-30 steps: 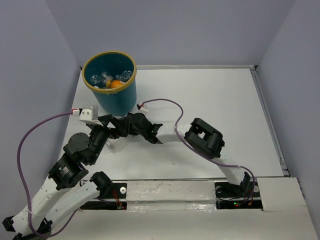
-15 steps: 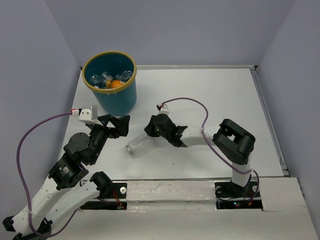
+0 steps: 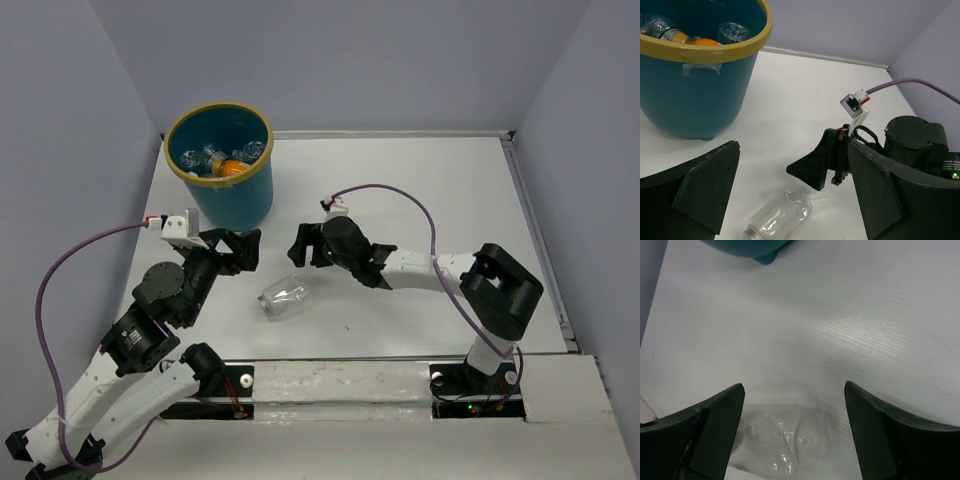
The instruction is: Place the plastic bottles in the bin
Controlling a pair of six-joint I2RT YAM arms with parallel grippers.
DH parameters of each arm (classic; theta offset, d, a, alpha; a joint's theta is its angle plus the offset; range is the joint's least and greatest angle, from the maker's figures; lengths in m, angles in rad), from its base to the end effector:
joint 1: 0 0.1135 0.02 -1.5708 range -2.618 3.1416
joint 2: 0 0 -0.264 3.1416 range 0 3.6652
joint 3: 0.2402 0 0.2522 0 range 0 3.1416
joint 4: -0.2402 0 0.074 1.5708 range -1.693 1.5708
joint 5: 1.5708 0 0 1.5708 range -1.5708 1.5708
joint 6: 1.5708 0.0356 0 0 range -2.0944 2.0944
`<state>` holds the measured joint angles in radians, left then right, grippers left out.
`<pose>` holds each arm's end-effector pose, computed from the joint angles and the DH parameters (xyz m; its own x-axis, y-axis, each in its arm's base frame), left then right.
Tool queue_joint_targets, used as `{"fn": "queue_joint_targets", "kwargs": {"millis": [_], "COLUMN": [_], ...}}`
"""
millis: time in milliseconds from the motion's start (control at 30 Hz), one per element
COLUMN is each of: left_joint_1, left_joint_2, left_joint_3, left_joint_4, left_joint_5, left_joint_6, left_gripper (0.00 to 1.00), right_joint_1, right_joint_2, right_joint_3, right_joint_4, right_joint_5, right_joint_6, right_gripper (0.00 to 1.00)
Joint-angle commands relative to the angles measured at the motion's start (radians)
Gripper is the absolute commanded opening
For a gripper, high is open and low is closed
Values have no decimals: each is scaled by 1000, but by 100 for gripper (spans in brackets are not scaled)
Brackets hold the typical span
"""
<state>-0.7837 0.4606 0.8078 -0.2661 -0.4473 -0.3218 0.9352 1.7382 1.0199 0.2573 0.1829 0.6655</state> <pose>0.0811 -0.0591 0.3792 -0.0503 -0.3525 -0.9345 0.3323 0.8765 -0.3485 0.2341 0.3064 0.2093 -0.6366 0.1598 -0.7545 -0.3833 0.7833 0.4894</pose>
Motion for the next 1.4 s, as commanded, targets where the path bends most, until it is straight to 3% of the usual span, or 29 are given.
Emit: {"fn": "queue_joint_targets", "kwargs": {"millis": [0, 100, 433, 500, 533, 567, 633, 733, 800, 833, 933, 967, 1000, 1067, 1133, 1367], "left_joint_1": [4, 12, 17, 17, 17, 17, 18, 18, 18, 18, 18, 18, 18, 18, 18, 21], "left_joint_2": [18, 21, 18, 21, 18, 16, 13, 10, 10, 12, 9, 7, 7, 7, 10, 4], "left_joint_3": [-9, -7, -10, -9, -9, -7, -9, -10, -10, -10, -10, -9, -10, -10, -10, -10], "left_joint_4": [36, 36, 38, 34, 34, 34, 34, 36, 36, 34, 34, 34, 34, 36, 36, 34], "left_joint_5": [-19, -13, -8, -8, -8, -10, -10, -10, -8, -7, -7, -7, -7, -5, -4, -13], "left_joint_6": [18, 18, 17, 17, 17, 17, 17, 17, 17, 17, 17, 17, 17, 17, 17, 15], "left_gripper": [99, 99, 99, 99, 99, 99, 99, 99, 99, 99, 99, 99, 99, 99, 99, 99], "right_joint_1": [-7, 2, 2, 2, 2, 2, 2, 2, 2, 2, 2, 2, 2, 2, 2, 2], "right_joint_2": [-77, -85, 3, 29, 34, 35, 31, 21, 17, 12, -2, -20, -29, -48, -48, 20], "right_joint_3": [42, 25, 37, 48, 43, 39, 32, 19, 13, 11, 2, 2, 2, 20, 63, 232], "right_joint_4": [-177, -230, -208, -199, -191, -176, -164, -151, -148, -148, -150, -156, -165, -208, -239, -351], "right_joint_5": [-165, -252, -401, -399, -383, -375, -350, -330, -326, -324, -321, -339, -339, -355, -373, -378], "right_joint_6": [-112, -139, -188, -185, -181, -176, -175, -172, -172, -170, -182, -199, -211, -240, -315, -500], "right_gripper": [89, 89, 69, 62, 48, 42, 37, 20, 18, 11, 14, 35, 36, 61, 73, 76]}}
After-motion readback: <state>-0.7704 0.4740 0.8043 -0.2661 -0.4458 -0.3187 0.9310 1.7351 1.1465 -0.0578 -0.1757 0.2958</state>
